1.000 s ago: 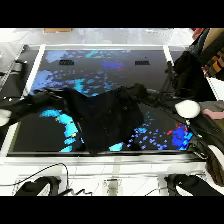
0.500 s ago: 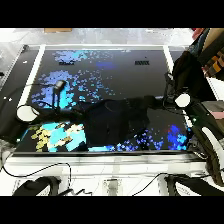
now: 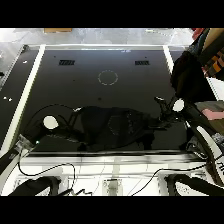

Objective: Fold the clothes and pants, and hang the long-sleeved shirts on hangers.

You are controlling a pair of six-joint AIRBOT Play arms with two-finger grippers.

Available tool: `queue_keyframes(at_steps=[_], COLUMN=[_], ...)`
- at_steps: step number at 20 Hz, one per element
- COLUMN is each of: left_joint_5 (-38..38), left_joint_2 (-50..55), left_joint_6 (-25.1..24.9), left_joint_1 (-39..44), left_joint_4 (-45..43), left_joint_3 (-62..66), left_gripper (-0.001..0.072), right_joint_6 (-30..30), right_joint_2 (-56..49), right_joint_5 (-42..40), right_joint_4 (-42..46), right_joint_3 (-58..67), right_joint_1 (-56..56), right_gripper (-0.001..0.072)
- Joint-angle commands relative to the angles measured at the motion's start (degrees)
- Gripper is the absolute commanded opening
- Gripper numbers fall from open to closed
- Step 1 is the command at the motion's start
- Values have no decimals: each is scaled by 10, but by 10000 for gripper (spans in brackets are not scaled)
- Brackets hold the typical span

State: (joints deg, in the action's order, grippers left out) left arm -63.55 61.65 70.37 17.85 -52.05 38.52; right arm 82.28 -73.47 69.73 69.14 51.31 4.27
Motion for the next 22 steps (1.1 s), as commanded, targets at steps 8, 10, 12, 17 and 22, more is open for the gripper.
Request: queue_keyframes(at_steps=[8, 10, 12, 17, 22], left_joint_5=[59, 59, 59, 59, 60], left_joint_2=[16, 16, 16, 16, 16], left_joint_6=[4, 4, 4, 4, 4], left_joint_1=[3, 3, 3, 3, 3], left_joint_4=[-2, -2, -2, -2, -2], left_joint_3=[-7, -7, -7, -7, -7], left_gripper=[697, 697, 697, 696, 696], right_joint_6=[0, -67, -116, -226, -275], right_joint_2=[-78, -122, -163, -234, -238], right_joint_5=[0, 43, 70, 89, 26], right_joint_4=[-29, -111, -149, -217, -283], right_joint_3=[103, 117, 118, 118, 117], right_joint_1=[-84, -110, -124, -111, -43], right_gripper=[663, 662, 663, 662, 661])
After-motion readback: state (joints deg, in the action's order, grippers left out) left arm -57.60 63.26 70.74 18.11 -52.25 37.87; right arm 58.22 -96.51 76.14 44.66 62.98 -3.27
